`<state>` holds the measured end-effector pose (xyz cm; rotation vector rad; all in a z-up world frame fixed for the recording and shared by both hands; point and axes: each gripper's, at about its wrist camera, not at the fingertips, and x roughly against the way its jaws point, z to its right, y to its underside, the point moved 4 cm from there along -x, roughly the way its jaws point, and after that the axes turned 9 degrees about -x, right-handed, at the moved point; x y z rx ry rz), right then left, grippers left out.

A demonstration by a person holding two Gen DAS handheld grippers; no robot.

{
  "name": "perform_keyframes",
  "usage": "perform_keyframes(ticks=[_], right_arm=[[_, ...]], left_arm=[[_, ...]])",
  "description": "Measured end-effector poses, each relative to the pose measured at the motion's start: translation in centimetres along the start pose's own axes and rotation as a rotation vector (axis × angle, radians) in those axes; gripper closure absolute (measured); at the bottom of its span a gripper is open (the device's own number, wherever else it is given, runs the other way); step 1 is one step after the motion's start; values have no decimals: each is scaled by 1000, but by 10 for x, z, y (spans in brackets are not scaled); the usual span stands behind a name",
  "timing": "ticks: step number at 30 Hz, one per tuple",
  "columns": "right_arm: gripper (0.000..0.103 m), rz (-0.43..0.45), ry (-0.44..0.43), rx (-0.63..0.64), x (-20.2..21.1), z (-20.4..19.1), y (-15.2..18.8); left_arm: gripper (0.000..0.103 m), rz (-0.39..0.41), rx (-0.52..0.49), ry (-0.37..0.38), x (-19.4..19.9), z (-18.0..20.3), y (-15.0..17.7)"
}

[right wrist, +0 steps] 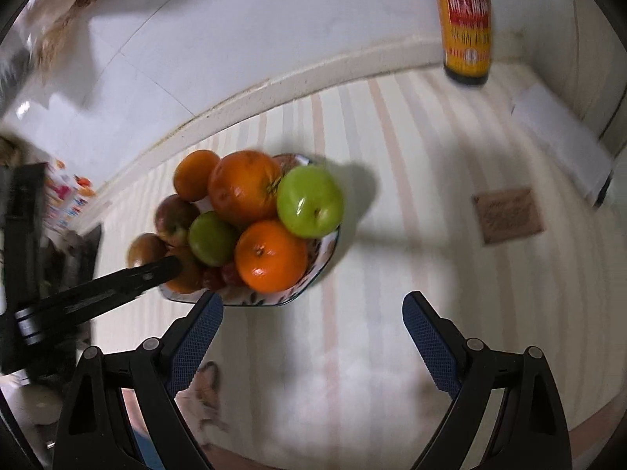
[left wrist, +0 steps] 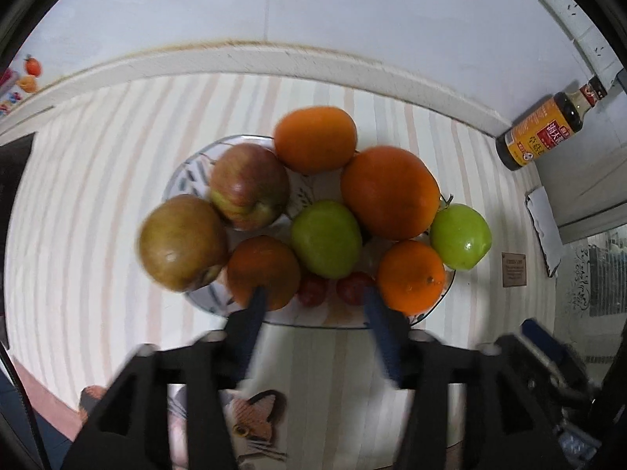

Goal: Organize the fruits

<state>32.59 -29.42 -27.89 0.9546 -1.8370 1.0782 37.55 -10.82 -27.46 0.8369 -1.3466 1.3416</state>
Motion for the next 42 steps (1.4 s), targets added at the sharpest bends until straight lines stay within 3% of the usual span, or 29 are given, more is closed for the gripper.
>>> perform_keyframes(ticks=[1,3,9,16,25,32,42], right_arm=[[6,11,14,20,3,-3,0],[4,42,35,64,14,-11,2],[4,122,69,139,56,-32,20],[4,198,70,155,127,-55,69],[4,332,68,156,240,-73,150],[4,388,60,167,306,-84,199],[4,429,11,192,365,-90,227]], left_arm=[[17,10,-1,-20,6,-2,3],[11,38,-6,-74,21,-6,14],[10,134,-23,-162,73,-16,43],[10,261,-51,-226,151,-22,86],[9,399,-85,-184,241,-21,149],[9,465,-105,-185,295,-14,197],[9,497,-106,-188,336,2,237]])
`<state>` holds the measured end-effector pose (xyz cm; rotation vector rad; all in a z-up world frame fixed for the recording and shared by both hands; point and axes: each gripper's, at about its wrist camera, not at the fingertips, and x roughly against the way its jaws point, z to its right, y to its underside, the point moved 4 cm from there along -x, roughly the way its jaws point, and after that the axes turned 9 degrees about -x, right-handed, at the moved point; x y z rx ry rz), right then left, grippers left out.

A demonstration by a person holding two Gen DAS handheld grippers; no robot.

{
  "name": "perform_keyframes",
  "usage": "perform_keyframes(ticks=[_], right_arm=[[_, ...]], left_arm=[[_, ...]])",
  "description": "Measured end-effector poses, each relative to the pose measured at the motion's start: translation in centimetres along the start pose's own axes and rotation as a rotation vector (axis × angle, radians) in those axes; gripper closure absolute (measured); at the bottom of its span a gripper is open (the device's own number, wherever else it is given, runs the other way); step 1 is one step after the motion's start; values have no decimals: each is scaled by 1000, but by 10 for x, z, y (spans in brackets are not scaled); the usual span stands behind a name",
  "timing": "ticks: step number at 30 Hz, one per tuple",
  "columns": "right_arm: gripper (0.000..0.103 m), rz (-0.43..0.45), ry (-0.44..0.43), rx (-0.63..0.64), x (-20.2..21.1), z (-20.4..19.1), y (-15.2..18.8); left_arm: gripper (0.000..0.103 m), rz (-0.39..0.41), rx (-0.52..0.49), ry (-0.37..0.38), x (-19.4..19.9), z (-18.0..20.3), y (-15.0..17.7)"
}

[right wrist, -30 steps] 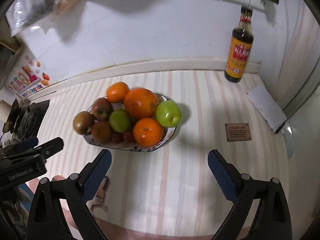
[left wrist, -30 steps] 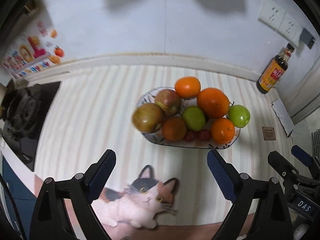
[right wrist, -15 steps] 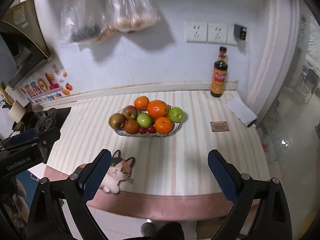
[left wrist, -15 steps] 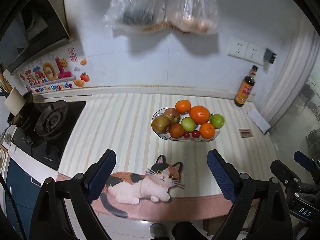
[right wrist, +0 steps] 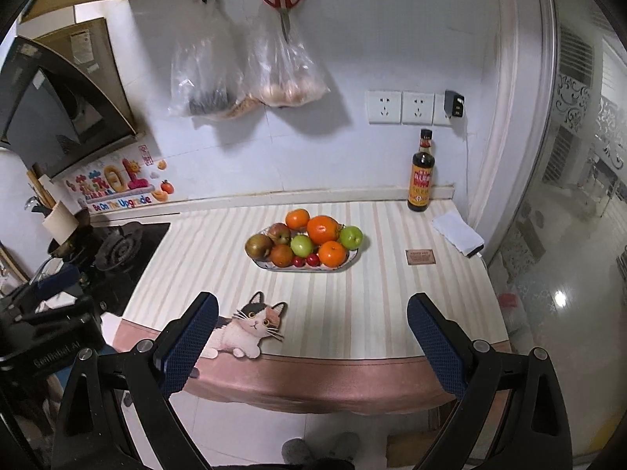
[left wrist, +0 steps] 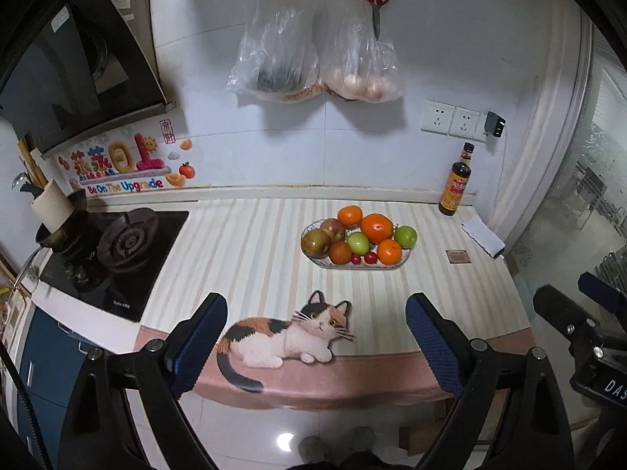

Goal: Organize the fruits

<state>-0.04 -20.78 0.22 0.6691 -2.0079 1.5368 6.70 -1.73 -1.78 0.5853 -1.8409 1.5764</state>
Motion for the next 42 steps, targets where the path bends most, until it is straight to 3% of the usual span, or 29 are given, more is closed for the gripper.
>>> perform_keyframes(ticks=[12,16,19,32,42], right_arm=[[4,-5,-47,4,4,-1,-9],[4,-25,-42,4,-18,2,-14],[4,-39,-29,2,-40,4,-19],[3,-110,40,0,-127,17,-40],[3,-138,67,-2,-156,24,-47]], left_arm=[[9,37,33,-28,17,-3,-4],[9,19,50,-33,0,-5,-9],[1,5,44,-33,-15,-5,-15],[1,-52,15,-70,-82,-3,-39],[1,-107,26,-81,-117,-2,-40]])
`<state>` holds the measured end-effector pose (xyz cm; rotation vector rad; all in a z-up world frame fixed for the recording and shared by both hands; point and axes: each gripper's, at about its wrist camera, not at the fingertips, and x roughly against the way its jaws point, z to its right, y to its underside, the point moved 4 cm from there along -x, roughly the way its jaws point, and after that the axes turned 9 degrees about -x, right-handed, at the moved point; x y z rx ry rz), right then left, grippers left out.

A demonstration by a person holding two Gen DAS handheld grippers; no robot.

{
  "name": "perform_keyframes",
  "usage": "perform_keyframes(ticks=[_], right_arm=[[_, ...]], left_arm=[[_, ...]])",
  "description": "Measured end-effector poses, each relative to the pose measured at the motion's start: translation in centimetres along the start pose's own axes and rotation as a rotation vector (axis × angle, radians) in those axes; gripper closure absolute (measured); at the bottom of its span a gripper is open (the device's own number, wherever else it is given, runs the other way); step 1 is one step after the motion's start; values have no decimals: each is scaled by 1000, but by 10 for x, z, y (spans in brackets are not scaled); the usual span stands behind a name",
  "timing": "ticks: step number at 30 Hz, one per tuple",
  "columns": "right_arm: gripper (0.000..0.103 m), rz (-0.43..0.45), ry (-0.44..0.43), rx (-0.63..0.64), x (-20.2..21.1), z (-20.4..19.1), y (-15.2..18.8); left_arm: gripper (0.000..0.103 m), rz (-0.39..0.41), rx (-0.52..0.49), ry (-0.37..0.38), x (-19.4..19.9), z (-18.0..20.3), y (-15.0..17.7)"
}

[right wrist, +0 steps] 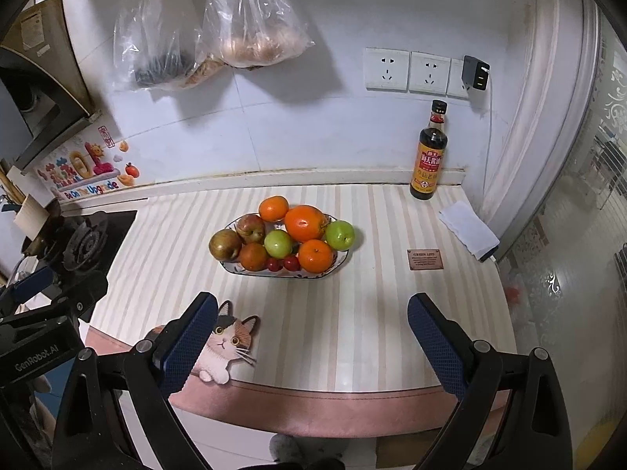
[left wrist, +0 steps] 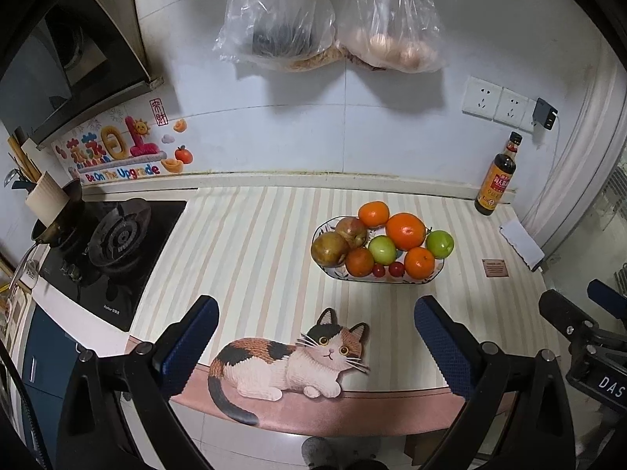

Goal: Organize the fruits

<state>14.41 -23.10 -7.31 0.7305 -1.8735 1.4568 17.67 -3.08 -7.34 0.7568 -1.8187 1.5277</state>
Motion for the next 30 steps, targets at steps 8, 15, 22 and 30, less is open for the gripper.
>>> perform_keyframes(ticks=[8,15,22,30], right_arm=[[3,-6,2,0,-3,1,-1],[3,-10,0,-2,-4,5,1],[3,-7,-2,0,-1,7,1],[3,-16,-7,-2,-1,9,2]], left_arm=[[1,1,-5,-7,-4,2,0],[1,4,-13,-18,-6,4,2],[1,7,-14,-22,-3,5,3],[1,14,-13,-30,3,8,5]])
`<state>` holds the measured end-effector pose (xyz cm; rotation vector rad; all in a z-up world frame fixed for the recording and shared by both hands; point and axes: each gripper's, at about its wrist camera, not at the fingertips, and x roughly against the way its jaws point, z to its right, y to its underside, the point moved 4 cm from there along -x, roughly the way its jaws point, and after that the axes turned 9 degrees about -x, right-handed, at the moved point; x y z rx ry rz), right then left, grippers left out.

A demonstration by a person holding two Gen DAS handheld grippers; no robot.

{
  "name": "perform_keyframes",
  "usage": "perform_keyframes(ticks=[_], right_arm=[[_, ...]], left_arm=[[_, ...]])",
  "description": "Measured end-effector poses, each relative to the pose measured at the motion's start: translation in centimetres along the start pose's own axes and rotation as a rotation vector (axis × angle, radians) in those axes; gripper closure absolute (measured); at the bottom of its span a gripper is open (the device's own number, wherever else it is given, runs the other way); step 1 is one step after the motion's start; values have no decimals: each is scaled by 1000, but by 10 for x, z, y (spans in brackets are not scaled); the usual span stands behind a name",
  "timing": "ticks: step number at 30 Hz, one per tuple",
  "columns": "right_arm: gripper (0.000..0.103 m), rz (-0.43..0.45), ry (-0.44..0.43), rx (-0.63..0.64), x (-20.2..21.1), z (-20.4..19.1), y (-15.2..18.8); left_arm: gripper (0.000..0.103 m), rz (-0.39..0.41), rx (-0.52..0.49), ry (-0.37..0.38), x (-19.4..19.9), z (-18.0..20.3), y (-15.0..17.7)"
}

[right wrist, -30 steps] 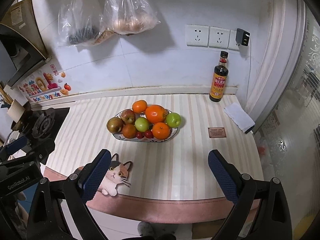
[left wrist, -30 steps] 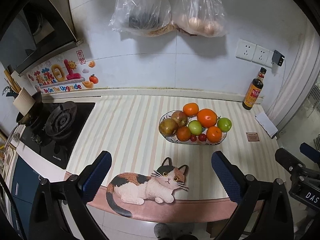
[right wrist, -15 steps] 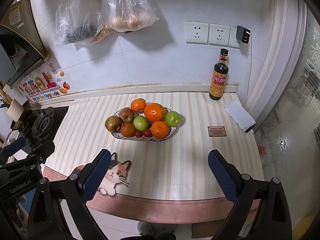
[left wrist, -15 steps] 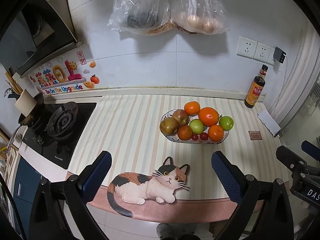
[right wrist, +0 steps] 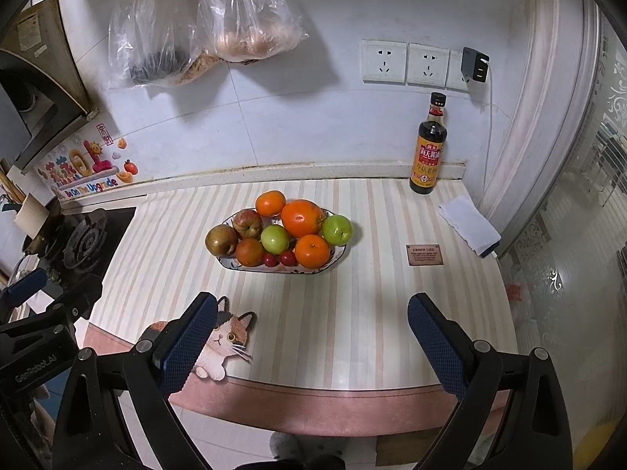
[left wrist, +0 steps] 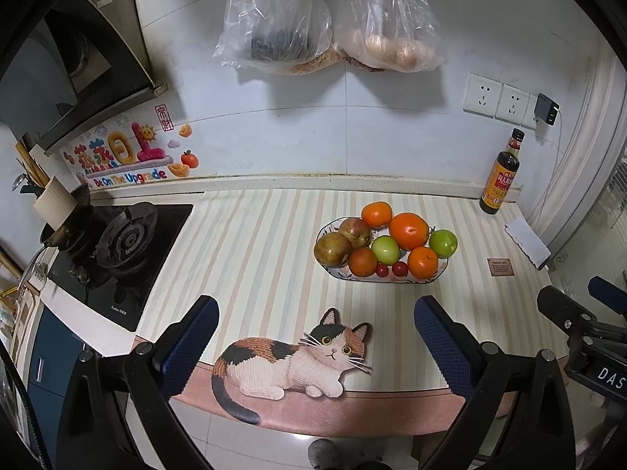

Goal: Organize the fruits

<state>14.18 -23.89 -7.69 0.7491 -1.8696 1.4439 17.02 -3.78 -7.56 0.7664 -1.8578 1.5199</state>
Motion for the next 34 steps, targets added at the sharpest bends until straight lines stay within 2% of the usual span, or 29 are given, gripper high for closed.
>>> perform_keyframes(ticks=[34], right_arm=[[3,-1,-6,12,-3,-2,-3]], left_arm=[[1,5,-1,1,2,4,-2]])
